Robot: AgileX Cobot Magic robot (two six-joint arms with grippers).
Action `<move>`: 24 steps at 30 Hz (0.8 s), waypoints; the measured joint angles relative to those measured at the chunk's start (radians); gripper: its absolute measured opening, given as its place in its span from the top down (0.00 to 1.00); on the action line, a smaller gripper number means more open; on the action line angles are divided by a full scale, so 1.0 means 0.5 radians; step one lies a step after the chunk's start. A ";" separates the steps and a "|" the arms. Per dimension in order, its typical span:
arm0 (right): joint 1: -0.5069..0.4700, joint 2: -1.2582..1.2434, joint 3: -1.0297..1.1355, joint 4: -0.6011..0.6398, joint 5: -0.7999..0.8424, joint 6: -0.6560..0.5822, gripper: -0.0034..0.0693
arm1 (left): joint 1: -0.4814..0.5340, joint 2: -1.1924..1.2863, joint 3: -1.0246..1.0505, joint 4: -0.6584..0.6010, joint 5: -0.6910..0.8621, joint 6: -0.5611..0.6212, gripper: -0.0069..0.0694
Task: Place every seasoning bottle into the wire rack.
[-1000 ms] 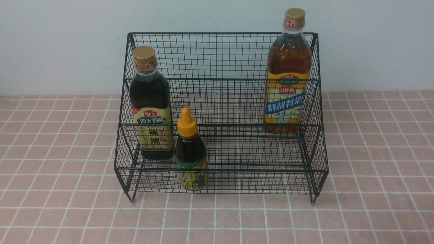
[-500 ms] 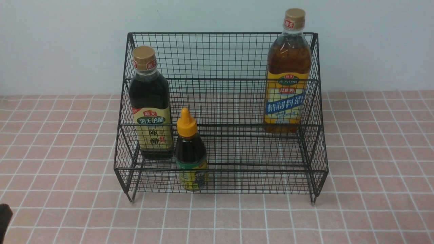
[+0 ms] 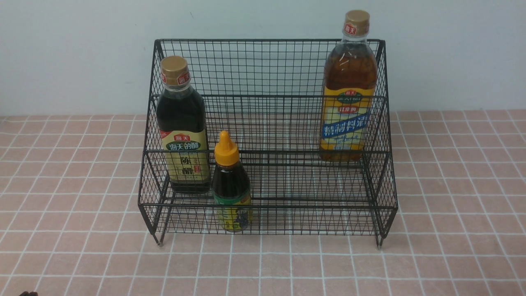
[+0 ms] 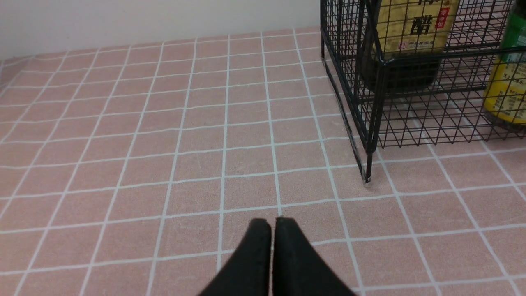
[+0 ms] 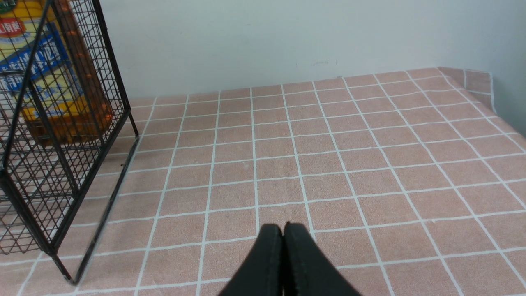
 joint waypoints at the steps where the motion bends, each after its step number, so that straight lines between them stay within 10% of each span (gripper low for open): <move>1: 0.000 0.000 0.000 0.000 0.000 0.000 0.97 | 0.000 0.000 0.000 -0.003 0.000 0.000 0.92; 24: 0.000 0.000 0.000 0.000 0.000 0.000 0.97 | -0.127 0.000 -0.002 -0.044 0.015 0.023 0.92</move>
